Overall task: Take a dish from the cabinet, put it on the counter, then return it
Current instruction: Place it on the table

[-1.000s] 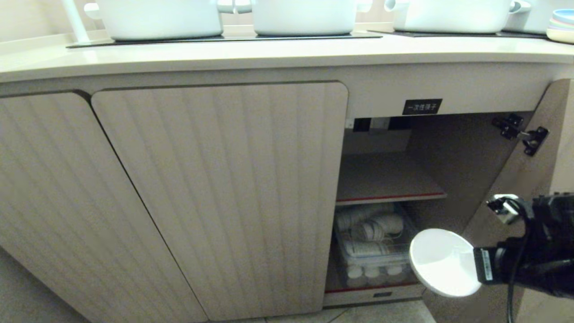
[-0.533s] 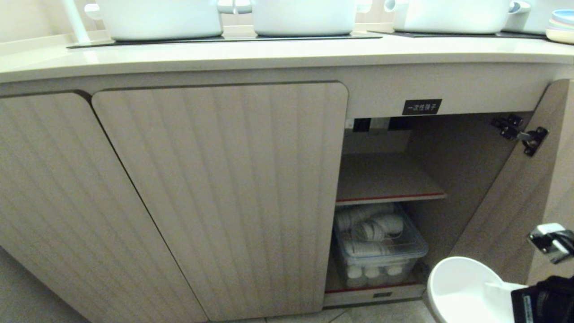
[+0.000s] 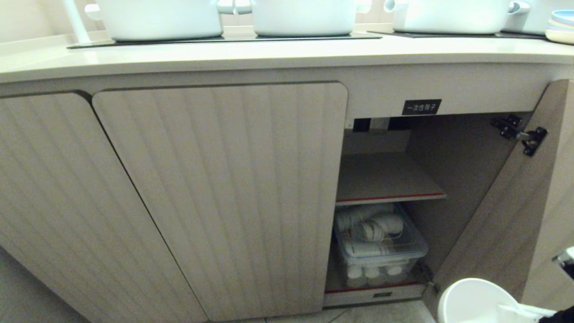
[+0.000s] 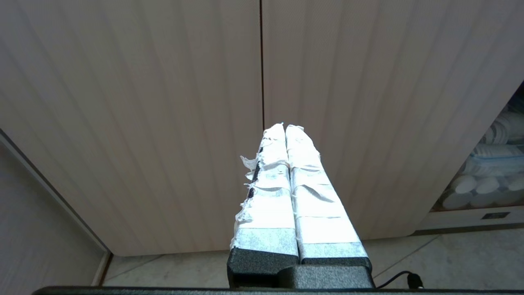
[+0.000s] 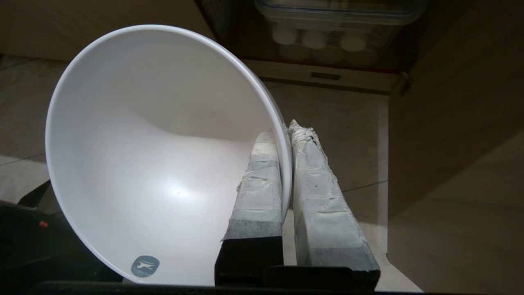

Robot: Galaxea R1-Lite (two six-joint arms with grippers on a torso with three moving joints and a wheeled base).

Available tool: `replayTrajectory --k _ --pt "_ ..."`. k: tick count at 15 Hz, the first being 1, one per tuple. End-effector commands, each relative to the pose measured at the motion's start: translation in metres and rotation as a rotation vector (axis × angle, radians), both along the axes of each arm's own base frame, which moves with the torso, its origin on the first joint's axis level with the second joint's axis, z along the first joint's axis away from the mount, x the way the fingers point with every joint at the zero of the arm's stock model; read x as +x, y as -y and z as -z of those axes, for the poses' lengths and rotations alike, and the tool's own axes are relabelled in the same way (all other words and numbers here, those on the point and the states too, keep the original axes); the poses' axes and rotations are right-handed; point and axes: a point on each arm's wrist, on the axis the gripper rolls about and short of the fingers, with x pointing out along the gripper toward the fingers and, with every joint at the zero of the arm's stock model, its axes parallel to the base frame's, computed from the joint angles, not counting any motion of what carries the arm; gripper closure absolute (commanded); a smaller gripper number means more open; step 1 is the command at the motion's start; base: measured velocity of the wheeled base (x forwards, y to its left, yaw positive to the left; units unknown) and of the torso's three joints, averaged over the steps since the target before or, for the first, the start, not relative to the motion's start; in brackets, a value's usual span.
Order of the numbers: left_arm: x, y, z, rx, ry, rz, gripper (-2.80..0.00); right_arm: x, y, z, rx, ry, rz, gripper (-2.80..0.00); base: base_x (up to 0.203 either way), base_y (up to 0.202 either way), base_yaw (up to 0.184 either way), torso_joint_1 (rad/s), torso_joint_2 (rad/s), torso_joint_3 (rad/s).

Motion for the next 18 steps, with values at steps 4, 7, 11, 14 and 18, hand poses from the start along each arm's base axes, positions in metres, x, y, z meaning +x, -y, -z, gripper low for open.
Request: replayTrajectory --k 4,7,11,14,18 --pt "0.0000 0.0000 -0.0001 0.000 0.001 0.000 0.00 -0.0013 -0.0001 -0.0001 0.016 0.003 -0.019 0.00 0.000 0.000 0.000 0.000 0.00 0.000" --pt "0.0000 0.0000 -0.0001 0.001 0.001 -0.002 0.00 0.0011 -0.0013 0.0006 0.024 -0.013 -0.034 0.00 0.000 0.000 0.000 0.000 0.00 0.000" --pt "0.0000 0.0000 0.0000 0.000 0.000 0.000 0.00 0.0028 -0.0018 0.0015 0.025 -0.022 -0.041 0.00 0.000 0.000 0.000 0.000 0.00 0.000" --pt "0.0000 0.0000 -0.0001 0.000 0.001 0.000 0.00 0.0040 -0.0020 -0.0003 0.026 -0.020 -0.039 0.00 0.000 0.000 0.000 0.000 0.00 0.000" --pt "0.0000 0.0000 0.0000 0.000 0.001 -0.001 0.00 0.0002 -0.0009 0.0054 0.013 -0.075 -0.038 0.00 0.000 0.000 0.000 0.000 0.00 0.000"
